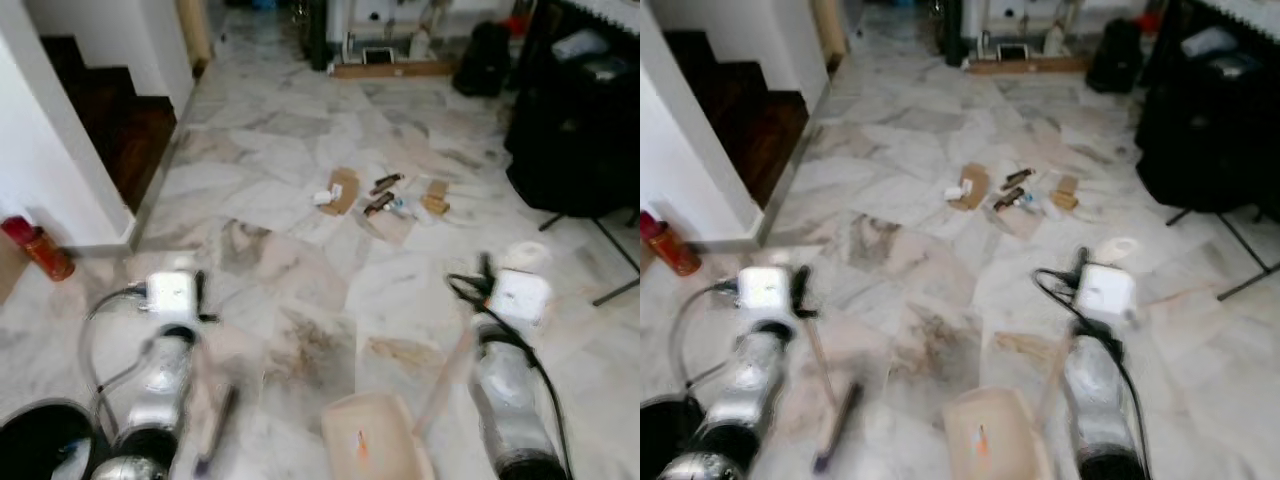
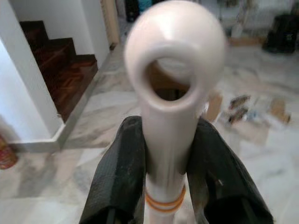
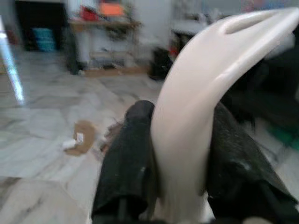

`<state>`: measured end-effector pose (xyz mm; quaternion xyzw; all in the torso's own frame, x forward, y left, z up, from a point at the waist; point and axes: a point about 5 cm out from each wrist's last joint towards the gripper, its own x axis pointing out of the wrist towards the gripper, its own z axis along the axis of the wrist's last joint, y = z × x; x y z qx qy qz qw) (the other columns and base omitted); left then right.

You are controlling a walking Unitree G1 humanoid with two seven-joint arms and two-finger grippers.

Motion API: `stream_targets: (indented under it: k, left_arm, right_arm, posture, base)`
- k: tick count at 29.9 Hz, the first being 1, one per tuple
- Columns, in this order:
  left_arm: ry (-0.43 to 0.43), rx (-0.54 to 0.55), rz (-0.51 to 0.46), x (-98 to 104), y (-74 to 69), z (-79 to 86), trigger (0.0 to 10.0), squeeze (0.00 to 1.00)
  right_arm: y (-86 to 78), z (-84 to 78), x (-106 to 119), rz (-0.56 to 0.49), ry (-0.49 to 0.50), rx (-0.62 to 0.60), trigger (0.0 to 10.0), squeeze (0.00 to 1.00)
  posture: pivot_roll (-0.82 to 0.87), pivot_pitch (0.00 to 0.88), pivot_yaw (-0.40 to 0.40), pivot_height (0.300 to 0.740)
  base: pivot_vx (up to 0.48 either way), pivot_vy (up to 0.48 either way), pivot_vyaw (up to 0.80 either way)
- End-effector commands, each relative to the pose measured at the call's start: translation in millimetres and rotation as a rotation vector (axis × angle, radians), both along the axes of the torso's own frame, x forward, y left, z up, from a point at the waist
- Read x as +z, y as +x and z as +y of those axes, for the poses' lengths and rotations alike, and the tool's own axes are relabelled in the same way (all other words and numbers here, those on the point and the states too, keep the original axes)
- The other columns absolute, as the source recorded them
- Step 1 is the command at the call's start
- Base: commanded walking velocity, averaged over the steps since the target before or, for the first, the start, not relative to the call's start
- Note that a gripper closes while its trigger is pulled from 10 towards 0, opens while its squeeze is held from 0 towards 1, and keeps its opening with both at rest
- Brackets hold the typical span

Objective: Sweep floor

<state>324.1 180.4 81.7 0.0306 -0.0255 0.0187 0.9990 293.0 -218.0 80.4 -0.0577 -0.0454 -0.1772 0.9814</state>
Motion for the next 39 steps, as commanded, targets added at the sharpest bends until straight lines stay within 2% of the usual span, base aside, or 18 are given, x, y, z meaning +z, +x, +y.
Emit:
stream_targets:
  k: [1,16,20,24,39]
  left_arm:
    - [0.019,0.023,-0.035,7.8,1.7,9.5,10.0,0.00]
    - [0.018,0.015,-0.033,7.2,2.4,5.3,10.0,0.00]
    - [0.015,0.014,-0.034,6.9,2.4,3.5,10.0,0.00]
    - [0.014,0.010,-0.034,6.5,2.5,2.2,10.0,0.00]
    - [0.015,0.001,-0.036,6.4,2.8,1.3,10.0,0.00]
  right_arm:
    - [7.3,8.9,14.7,-0.063,-0.005,0.032,10.0,0.00]
    - [8.3,7.3,16.0,-0.064,-0.002,0.028,10.0,0.00]
    - [9.3,6.1,16.2,-0.063,0.039,0.026,10.0,0.00]
    - [9.6,6.4,17.0,-0.063,0.016,0.031,10.0,0.00]
    - [12.1,13.9,18.8,-0.076,0.007,0.057,10.0,0.00]
  posture:
    - [-0.07,0.000,0.009,0.740]
    - [-0.07,0.000,-0.001,0.740]
    - [-0.07,0.000,-0.002,0.740]
    - [-0.07,0.000,-0.002,0.740]
    - [-0.07,0.000,0.001,0.740]
  base:
    - [0.480,0.000,0.00]
    - [0.480,0.000,0.00]
    - [0.480,0.000,-0.38]
    - [0.480,0.000,-0.79]
    - [0.480,0.000,0.00]
